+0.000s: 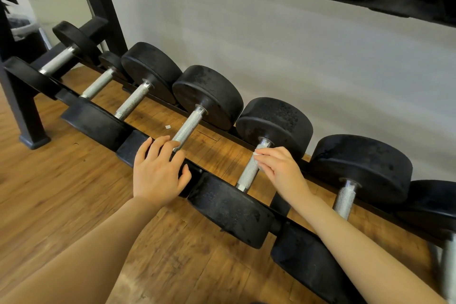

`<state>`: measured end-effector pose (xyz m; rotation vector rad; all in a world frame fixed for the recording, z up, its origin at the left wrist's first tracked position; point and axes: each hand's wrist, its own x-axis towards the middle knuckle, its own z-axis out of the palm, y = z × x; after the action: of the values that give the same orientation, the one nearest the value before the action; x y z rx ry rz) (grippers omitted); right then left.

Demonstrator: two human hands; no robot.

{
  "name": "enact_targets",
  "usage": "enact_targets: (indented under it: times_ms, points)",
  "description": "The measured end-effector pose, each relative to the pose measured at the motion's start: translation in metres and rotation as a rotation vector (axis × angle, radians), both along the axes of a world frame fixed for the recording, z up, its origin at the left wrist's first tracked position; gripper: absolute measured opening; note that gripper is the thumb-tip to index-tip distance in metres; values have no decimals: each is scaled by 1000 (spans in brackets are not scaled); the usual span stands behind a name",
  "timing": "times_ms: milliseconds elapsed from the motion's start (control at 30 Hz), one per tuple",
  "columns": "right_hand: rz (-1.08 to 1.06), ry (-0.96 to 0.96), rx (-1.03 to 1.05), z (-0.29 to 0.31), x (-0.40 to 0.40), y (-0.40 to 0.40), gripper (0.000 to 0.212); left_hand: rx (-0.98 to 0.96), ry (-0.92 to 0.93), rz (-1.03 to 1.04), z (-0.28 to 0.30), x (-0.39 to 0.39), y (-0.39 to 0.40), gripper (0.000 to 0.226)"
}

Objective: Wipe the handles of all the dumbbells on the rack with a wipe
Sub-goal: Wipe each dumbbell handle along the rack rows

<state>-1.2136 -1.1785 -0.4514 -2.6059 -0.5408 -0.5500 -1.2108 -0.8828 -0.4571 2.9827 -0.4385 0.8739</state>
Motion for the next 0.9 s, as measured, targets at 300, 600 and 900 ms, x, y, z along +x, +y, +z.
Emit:
enact_targets:
  times_ms: [300, 600, 900]
  points:
    - [9, -42, -65, 11, -1, 4, 28, 1, 0, -14, -1, 1, 3, 33]
    - [18, -95, 44, 42, 33, 73, 22, -64, 92, -51, 4, -3, 6, 30]
    - [19, 16, 102, 43, 80, 132, 26, -322, 84, 13, 26, 9, 39, 44]
